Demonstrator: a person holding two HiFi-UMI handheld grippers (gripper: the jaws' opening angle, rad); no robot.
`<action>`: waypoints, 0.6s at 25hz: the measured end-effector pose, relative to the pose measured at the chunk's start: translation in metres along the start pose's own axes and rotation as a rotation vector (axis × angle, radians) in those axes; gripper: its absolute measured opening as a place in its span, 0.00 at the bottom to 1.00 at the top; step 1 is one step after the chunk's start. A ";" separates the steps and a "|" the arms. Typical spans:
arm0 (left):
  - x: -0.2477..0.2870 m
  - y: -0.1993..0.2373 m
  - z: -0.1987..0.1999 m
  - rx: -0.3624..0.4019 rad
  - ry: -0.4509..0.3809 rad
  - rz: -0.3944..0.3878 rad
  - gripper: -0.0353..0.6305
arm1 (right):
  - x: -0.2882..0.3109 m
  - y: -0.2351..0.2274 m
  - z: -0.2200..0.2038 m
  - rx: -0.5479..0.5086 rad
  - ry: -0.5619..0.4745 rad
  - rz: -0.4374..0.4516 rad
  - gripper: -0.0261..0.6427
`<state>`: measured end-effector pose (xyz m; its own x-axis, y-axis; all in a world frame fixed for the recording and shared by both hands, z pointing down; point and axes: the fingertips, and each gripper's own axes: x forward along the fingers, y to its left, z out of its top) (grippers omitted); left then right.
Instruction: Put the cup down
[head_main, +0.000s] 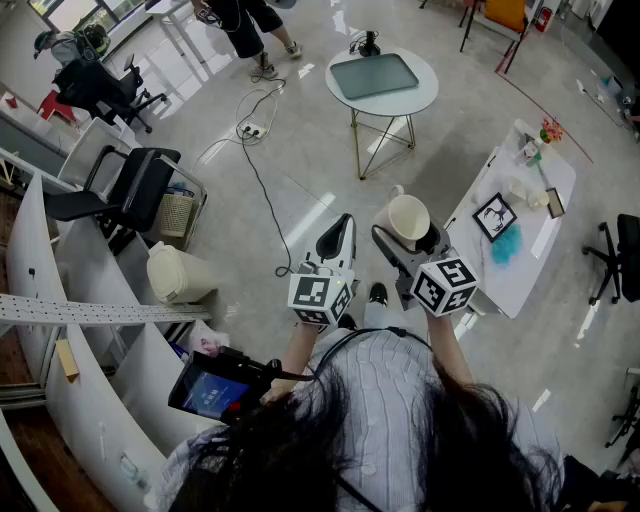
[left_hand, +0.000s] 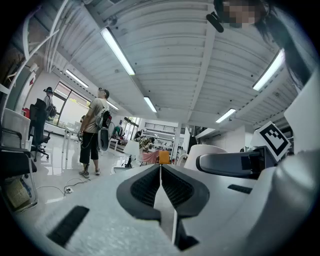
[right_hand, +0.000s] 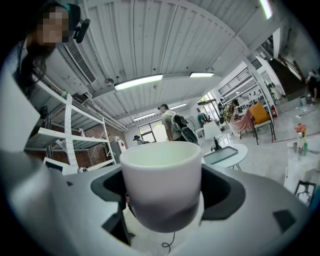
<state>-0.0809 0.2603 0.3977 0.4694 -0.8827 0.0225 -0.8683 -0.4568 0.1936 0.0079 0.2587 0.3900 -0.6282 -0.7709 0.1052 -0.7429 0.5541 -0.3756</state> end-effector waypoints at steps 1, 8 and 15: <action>0.002 0.000 0.000 -0.001 0.001 0.001 0.08 | 0.001 -0.001 0.001 0.001 0.001 0.001 0.65; 0.019 -0.002 0.000 -0.003 0.000 0.005 0.08 | 0.007 -0.012 0.010 0.002 -0.017 0.019 0.65; 0.048 -0.003 -0.009 -0.008 0.033 0.006 0.08 | 0.020 -0.036 0.021 0.017 -0.025 0.038 0.65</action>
<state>-0.0544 0.2200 0.4069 0.4696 -0.8811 0.0561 -0.8696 -0.4507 0.2014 0.0274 0.2169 0.3866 -0.6502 -0.7567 0.0678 -0.7140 0.5781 -0.3950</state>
